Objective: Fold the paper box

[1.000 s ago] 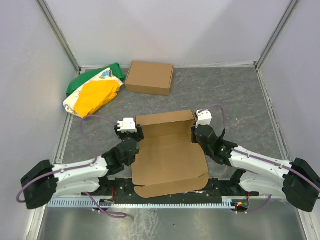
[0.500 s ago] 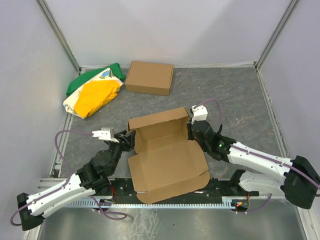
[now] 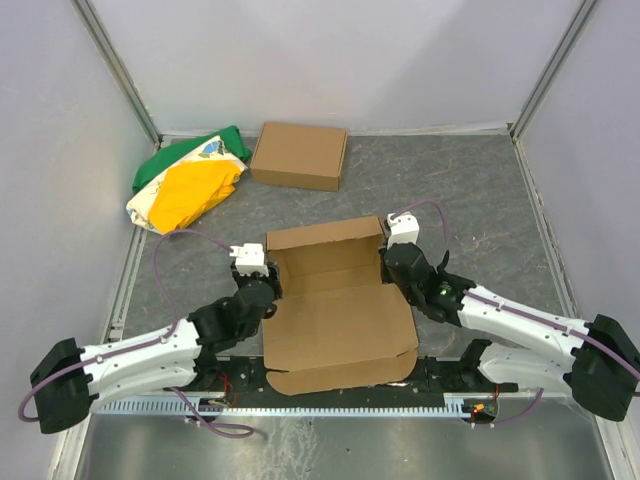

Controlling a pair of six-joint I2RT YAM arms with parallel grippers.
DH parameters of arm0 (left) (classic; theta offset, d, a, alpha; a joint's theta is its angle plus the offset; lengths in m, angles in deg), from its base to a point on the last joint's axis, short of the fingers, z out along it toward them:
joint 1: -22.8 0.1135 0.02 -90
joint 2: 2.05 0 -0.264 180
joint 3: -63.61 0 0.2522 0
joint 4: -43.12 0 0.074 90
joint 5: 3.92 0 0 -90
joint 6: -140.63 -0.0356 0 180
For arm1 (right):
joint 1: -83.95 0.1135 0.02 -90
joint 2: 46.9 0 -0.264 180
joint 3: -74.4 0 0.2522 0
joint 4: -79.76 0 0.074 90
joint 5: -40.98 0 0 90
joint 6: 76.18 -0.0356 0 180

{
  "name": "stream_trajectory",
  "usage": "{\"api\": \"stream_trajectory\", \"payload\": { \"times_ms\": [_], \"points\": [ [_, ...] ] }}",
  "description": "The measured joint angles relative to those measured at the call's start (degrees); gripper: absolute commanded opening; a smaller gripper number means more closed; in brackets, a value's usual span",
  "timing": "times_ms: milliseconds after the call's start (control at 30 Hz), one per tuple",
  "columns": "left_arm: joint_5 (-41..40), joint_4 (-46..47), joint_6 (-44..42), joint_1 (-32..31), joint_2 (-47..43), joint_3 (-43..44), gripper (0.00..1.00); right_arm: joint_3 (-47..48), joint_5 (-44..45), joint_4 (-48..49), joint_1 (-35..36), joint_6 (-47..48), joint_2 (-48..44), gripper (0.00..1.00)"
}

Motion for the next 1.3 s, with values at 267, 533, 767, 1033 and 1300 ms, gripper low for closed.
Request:
{"api": "stream_trajectory", "payload": {
  "times_ms": [267, 533, 767, 1033, 1300],
  "points": [
    [-4.2, 8.0, 0.4, 0.0, 7.9, -0.9, 0.55, -1.4, 0.7, 0.0, 1.6, -2.1, -0.5, 0.02],
    [-10.6, 15.2, 2.1, 0.0, 21.0, -0.2, 0.37, -2.3, 2.0, 0.8, 3.9, -4.1, -0.9, 0.02],
    [-17.0, 12.7, 4.6, -0.1, 33.1, 7.3, 0.47, -2.3, 4.3, -0.1, 6.0, -4.8, -2.8, 0.02],
    [-15.8, 9.4, 6.5, -0.1, 30.3, 9.3, 0.77, -2.2, 7.6, -2.1, 6.3, -6.1, -2.6, 0.02],
    [-9.9, 8.4, 6.4, 0.0, 17.7, 6.6, 0.82, 0.1, 9.7, -4.2, 6.3, -8.5, 1.2, 0.02]
  ]
}}
